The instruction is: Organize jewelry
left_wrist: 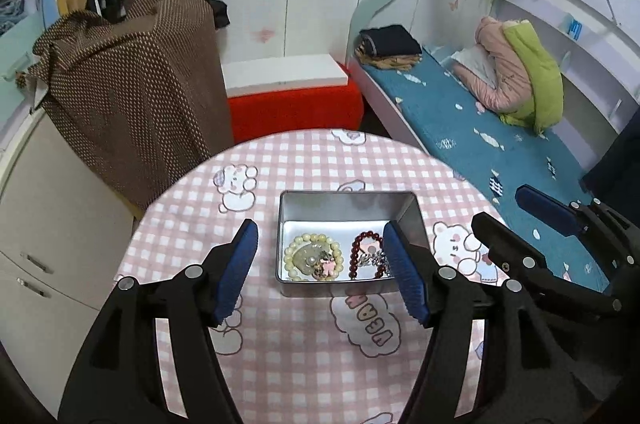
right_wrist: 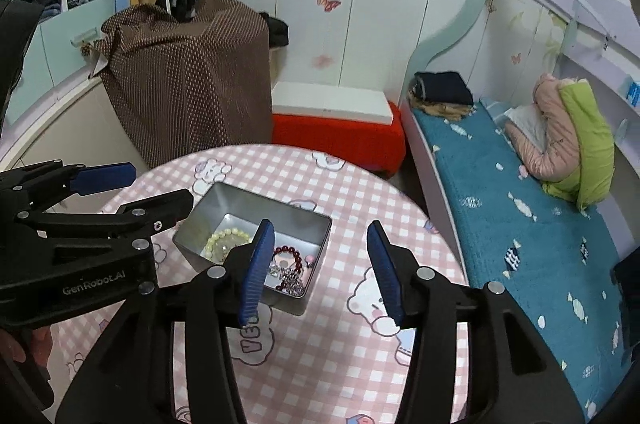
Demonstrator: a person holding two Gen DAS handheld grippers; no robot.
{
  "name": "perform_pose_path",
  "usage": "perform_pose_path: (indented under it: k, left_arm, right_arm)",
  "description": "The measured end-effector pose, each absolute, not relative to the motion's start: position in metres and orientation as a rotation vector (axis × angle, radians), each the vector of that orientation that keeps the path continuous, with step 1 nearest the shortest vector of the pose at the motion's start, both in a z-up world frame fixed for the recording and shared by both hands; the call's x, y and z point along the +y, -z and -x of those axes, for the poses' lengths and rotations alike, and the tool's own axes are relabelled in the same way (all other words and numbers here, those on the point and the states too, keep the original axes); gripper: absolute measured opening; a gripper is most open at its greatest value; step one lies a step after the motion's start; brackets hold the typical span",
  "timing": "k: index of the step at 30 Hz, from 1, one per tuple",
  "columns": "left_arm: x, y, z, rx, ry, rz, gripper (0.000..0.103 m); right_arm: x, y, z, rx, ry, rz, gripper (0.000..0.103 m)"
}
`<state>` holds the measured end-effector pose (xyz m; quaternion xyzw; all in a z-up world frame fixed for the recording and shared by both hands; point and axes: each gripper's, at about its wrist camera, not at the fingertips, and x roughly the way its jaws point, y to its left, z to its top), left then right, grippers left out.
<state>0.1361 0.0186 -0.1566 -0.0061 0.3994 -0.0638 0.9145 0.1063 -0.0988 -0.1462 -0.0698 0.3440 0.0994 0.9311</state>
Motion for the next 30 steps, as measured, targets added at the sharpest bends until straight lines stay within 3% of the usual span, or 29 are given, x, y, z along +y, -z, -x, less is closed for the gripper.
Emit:
perform_pose_path:
  k: [7,20,30]
  left_arm:
    - [0.017,0.118,-0.119,0.729,0.113,-0.014,0.072]
    - [0.025,0.050,-0.083,0.568,0.071,-0.005,0.075]
    - [0.030,0.017,-0.049,0.506,0.048,-0.018,0.085]
  right_arm:
    - [-0.103,0.117,-0.096,0.625,-0.195,0.130,0.048]
    - [-0.107,0.056,-0.068,0.452,-0.186,0.131,0.059]
    - [-0.110,0.028,-0.044,0.362,-0.161,0.121,0.064]
